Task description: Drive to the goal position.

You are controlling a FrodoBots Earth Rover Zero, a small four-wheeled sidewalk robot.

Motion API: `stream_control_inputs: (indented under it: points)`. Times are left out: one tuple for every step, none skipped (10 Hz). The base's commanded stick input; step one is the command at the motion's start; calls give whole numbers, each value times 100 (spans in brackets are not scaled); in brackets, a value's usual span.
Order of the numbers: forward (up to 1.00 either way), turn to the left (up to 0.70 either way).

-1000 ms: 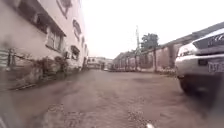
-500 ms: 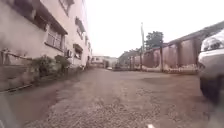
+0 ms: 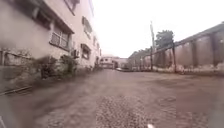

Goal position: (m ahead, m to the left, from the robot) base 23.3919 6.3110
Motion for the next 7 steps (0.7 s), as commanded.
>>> stream_control_inputs:
  points:
    - [100, -1]
    - [100, -1]
    - [100, -1]
    - [100, -1]
    - [100, -1]
    - [100, -1]
    - [100, -1]
